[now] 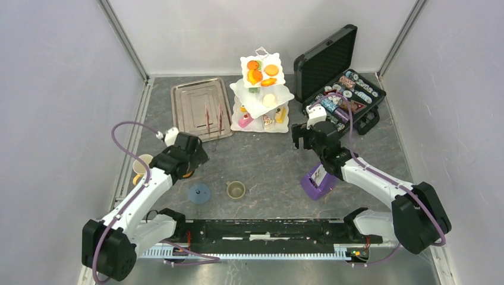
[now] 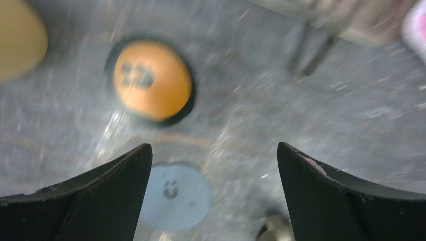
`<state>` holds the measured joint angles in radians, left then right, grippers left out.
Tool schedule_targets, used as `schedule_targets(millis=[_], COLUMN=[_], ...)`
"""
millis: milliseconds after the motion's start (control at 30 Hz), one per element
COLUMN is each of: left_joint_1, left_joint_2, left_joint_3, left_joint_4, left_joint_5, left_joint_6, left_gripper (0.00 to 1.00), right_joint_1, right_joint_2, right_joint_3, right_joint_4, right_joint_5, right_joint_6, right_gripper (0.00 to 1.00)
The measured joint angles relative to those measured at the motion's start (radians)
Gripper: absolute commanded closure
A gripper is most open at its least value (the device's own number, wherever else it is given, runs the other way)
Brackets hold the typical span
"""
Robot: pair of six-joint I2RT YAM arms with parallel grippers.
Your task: Serve the afternoon tea
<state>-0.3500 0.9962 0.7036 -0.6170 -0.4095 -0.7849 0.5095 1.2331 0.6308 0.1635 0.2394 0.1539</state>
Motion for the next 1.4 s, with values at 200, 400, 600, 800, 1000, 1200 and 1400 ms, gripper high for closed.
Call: schedule_targets(millis=[200,400,600,800,1000,1200,1400], left_joint_1=[0.0,0.0,-0.001,-0.005,-0.011,-0.104,-0.196], left_joint_2=[-0.004,0.077,0.157,0.179,0.331,0.52,0.719], left_joint_3=[-0.098,-0.126,-0.138,-0.145,-0.055,0.109,0.323], left_joint_4=[-0.215,-0.268,-0.248,-0.219,-0.178,-0.137,-0.136], left_joint_5=[0.026,0.051,0.142,0.189,0.228,0.247,0.242], left_joint_6=[-0.186,-0.311,-0.363,-0.364,-0.346,-0.316,-0.288], left_gripper=[0.0,0.0,0.04,0.22,0.33,0.33,0.33], right_joint_1=[0.014,0.019,0.019,0.019,0.019,0.019,0.019], right_joint_2=[0.012,0.011,0.011,0.011,0.011,0.014,0.026], right_joint_3=[0.0,0.001,0.001,0.001,0.001,0.001,0.001], right_joint_4=[-0.008,-0.013,-0.016,-0.015,-0.015,-0.015,-0.017], right_joint_5=[-0.018,-0.018,-0.018,-0.018,-0.018,-0.017,-0.011], right_joint_6=[-0.005,-0.013,-0.014,-0.013,-0.013,-0.013,-0.014], right_gripper=[0.02,0.02,0.02,0.02,0.02,0.02,0.02])
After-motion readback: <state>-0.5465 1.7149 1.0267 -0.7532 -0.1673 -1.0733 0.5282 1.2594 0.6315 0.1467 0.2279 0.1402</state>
